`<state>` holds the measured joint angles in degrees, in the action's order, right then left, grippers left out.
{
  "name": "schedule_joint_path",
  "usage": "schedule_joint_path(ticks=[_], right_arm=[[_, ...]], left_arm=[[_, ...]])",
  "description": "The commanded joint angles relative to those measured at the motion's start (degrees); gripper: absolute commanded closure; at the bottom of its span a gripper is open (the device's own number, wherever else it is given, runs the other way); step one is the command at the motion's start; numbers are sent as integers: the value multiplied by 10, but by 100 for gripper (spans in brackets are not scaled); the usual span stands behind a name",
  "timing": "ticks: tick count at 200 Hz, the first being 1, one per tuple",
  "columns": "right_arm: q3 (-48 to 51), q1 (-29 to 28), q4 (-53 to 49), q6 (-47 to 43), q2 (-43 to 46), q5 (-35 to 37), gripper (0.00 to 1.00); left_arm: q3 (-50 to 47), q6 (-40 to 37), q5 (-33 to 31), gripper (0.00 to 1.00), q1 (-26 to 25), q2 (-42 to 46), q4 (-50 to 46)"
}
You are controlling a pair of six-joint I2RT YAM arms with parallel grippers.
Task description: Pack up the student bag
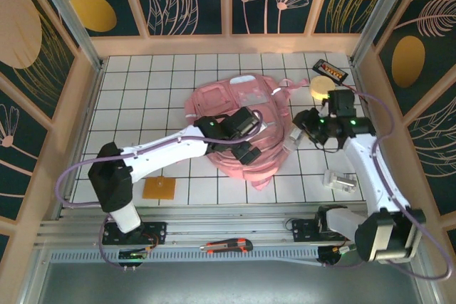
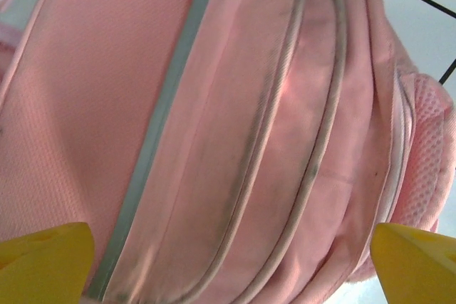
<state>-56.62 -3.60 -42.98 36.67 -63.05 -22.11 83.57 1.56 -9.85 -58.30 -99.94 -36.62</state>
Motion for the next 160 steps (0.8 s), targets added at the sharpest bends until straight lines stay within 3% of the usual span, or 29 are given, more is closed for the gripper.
schedule_joint_path(ticks=[1,38,101,131,160], right_arm=[[21,39,-53,-43,30,-31,63],[20,78,-81,-75,50,-52,63],[14,83,-85,-77,51,-71,63],[22,83,-79,-67,56,-80,63],[24,83,-76,-61,59,-84,64]], left_arm=[[34,-34,-34,1,-1,-36,-5],[79,-36,-32,7,0,-96,-15],[124,-29,-65,17,1,-169,-38],[148,-19,-71,32,7,-191,-44],[162,-16,-60,64,18,-195,-46]])
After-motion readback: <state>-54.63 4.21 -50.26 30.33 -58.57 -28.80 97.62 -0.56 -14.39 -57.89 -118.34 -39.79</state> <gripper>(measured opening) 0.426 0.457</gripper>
